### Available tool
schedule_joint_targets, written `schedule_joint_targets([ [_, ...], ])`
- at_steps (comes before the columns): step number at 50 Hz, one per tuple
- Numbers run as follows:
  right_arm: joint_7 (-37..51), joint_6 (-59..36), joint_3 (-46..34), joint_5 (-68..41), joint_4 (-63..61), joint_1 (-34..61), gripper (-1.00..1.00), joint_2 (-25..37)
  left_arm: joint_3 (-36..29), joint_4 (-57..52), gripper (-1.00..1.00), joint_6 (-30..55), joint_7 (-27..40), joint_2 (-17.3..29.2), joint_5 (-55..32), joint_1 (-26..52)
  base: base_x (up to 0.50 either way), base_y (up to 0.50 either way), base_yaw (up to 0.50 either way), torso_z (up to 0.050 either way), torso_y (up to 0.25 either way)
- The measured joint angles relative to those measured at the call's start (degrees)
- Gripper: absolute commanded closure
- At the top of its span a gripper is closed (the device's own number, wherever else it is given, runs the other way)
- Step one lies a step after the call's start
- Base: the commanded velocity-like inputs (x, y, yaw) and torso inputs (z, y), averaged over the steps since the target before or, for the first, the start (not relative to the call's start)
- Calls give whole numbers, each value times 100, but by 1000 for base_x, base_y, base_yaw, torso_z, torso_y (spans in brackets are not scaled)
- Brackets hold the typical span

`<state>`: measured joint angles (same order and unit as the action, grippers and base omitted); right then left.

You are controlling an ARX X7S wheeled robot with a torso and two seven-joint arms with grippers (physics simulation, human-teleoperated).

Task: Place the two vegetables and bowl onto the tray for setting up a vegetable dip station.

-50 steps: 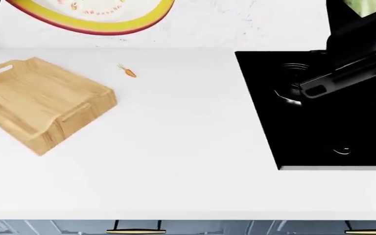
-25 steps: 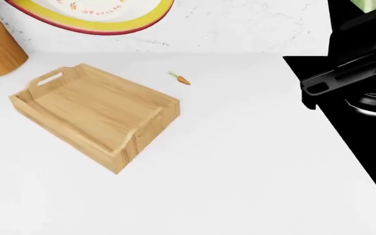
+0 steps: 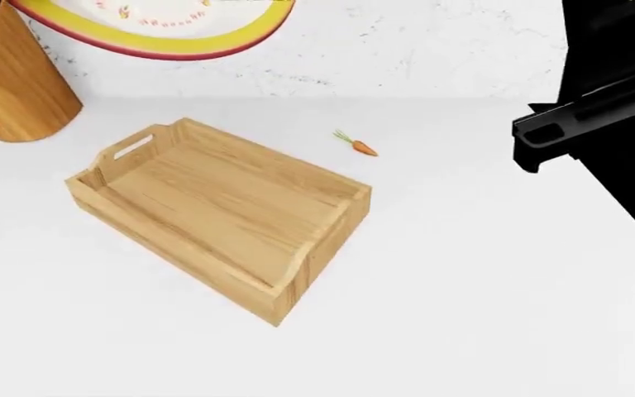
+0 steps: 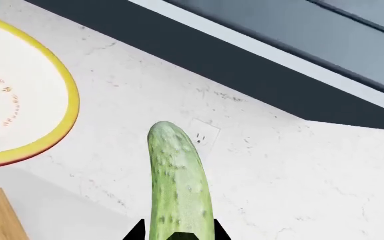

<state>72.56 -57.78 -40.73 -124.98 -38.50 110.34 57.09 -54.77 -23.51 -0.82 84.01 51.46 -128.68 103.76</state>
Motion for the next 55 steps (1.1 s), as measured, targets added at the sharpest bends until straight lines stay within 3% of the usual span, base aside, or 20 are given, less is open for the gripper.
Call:
schedule_joint_targets([
  [14, 89, -55, -92, 17, 38, 28, 100, 38, -24, 11, 100, 0, -9, -9, -11, 28, 484, 1, 0, 0, 1],
  [32, 125, -155, -170, 46, 35, 108, 100, 37, -48, 1, 100, -12, -14, 3, -18, 50, -1, 364, 0, 0, 1],
  [42, 123, -88, -140, 115, 44, 75, 100, 66, -62, 6, 100, -22, -10, 16, -17, 58, 0, 0, 0, 1, 0],
  [55, 98, -97, -152, 138, 28, 58, 100, 104, -91, -2, 100, -29, -18, 5, -23, 57, 340, 33, 0, 0, 2],
])
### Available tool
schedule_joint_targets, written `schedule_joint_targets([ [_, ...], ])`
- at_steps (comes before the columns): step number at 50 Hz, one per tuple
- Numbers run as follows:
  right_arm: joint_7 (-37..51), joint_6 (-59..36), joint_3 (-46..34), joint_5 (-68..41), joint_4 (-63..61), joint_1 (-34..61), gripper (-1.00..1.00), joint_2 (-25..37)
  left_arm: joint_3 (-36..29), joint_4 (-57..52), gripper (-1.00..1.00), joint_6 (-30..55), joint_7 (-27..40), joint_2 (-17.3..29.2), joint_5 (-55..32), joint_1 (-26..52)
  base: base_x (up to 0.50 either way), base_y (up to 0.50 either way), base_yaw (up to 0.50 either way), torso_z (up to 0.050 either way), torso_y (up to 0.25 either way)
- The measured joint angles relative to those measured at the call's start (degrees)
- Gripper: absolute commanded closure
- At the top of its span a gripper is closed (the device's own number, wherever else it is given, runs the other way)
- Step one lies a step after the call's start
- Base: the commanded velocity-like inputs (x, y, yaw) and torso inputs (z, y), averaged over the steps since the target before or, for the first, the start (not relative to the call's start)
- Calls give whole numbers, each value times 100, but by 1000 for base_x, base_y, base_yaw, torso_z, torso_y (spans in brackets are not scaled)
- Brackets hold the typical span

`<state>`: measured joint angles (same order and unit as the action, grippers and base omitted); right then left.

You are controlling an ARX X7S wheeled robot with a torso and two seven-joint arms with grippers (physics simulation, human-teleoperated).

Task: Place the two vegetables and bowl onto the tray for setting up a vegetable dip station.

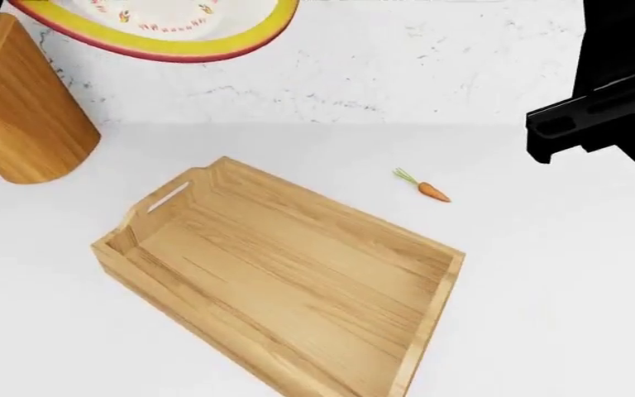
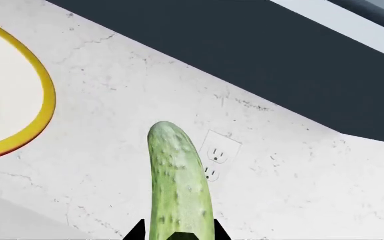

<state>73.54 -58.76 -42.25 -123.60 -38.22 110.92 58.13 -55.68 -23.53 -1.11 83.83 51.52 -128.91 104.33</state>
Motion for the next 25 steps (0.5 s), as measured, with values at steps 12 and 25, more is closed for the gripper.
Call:
schedule_joint_targets([
  [12, 7, 4, -58, -7, -45, -72, 100, 20, -66, -36, 100, -8, -15, -11, -3, -75, 0, 0, 0, 0, 0],
  [25, 73, 20, -161, -33, -38, -90, 100, -62, -121, -572, 100, -369, 5, 168, -319, -690, 0, 0, 0, 0, 1],
])
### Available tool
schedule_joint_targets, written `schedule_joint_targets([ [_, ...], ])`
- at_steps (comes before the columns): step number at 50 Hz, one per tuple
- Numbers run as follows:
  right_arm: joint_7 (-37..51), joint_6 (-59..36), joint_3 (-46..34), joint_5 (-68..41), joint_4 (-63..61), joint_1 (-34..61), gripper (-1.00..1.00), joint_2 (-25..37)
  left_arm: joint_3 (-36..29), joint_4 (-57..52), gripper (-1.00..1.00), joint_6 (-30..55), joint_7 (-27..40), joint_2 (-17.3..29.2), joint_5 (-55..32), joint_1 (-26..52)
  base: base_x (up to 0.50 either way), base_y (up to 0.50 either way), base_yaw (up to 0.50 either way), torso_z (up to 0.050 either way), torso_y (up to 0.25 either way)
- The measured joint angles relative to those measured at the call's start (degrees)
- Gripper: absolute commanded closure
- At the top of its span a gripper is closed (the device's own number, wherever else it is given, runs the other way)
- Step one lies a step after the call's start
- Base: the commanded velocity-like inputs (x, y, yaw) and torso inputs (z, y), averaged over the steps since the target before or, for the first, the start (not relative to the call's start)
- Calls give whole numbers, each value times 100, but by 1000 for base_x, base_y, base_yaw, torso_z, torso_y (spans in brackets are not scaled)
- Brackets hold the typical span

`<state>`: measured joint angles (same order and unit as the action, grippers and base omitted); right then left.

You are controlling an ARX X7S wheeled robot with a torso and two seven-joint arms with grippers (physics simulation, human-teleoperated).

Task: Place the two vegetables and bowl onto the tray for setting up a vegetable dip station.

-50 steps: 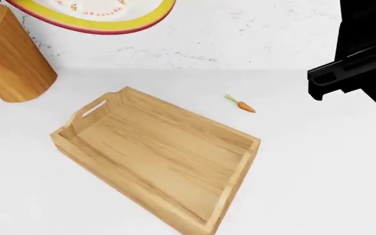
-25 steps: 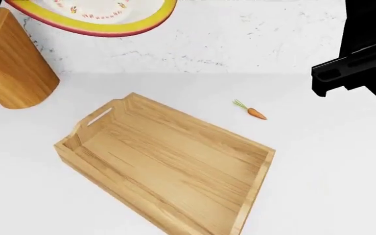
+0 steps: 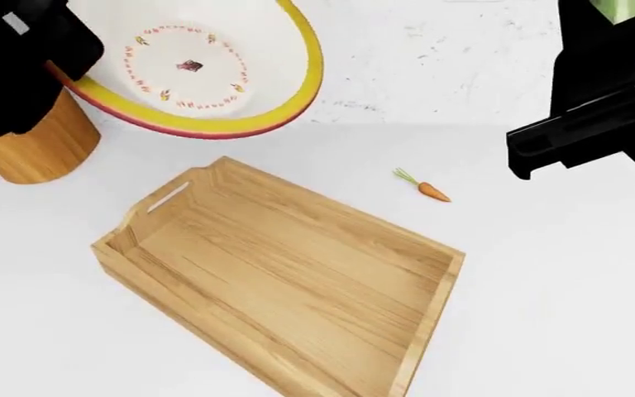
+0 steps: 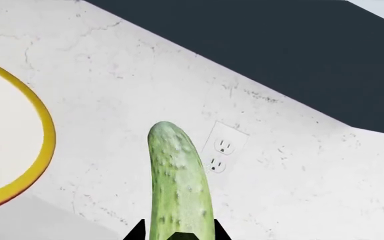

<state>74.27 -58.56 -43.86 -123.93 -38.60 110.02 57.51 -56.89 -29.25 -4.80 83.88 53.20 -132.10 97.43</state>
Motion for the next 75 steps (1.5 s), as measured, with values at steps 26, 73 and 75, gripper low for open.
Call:
schedule_joint_targets([
  [26, 29, 1, -84, -8, 29, 15, 100, -10, 56, -1044, 100, -952, -210, 392, -735, -1189, 0, 0, 0, 0, 0],
  [73, -7, 52, -127, 19, 1, 36, 100, -13, -326, -1255, 100, -1219, -369, 521, -424, -1911, 0, 0, 0, 0, 1],
  [75, -3, 52, -132, 14, 2, 43, 100, -18, -357, -1237, 100, -1201, -378, 537, -376, -1935, 0, 0, 0, 0, 0],
])
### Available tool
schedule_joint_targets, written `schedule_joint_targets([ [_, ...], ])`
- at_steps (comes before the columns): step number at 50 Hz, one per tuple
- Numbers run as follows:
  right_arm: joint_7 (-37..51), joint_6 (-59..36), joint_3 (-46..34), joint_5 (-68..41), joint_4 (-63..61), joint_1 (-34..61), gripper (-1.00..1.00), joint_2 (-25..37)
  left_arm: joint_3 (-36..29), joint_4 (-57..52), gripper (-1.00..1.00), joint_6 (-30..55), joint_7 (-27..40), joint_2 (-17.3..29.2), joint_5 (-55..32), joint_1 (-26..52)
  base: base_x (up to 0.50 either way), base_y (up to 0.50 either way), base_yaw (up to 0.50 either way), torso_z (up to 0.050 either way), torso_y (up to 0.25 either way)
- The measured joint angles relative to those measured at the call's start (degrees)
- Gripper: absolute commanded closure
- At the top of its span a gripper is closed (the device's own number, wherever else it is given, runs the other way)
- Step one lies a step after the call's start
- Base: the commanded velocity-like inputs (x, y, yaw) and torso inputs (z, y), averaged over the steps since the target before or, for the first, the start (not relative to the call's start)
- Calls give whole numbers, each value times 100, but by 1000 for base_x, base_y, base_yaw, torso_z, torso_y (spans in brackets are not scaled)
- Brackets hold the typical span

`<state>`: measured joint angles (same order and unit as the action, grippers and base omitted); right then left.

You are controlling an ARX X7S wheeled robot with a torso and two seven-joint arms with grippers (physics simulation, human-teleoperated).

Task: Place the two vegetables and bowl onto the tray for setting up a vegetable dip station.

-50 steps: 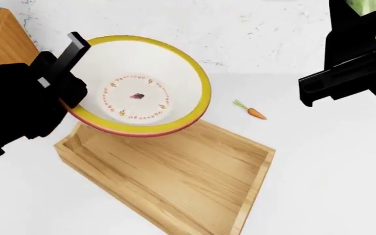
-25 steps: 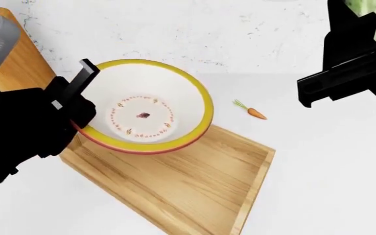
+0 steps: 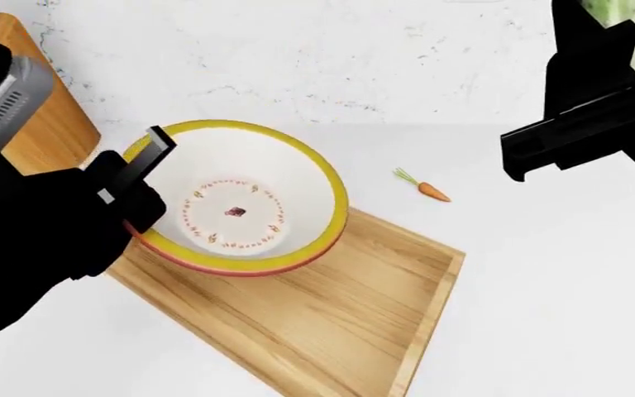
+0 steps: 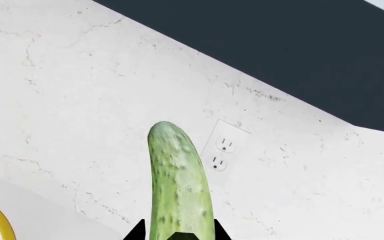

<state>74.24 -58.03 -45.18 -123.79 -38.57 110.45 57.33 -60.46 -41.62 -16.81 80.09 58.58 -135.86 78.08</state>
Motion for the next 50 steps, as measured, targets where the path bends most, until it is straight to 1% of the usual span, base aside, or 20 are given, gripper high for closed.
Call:
schedule_joint_targets([
  [25, -13, 20, -24, 6, -11, 19, 100, -10, -406, 380, 100, 41, -288, 2, 508, -504, 0, 0, 0, 0, 0],
  [50, -21, 37, -51, 4, -11, 38, 100, -18, -462, 445, 100, 77, -335, -47, 614, -581, 0, 0, 0, 0, 0],
])
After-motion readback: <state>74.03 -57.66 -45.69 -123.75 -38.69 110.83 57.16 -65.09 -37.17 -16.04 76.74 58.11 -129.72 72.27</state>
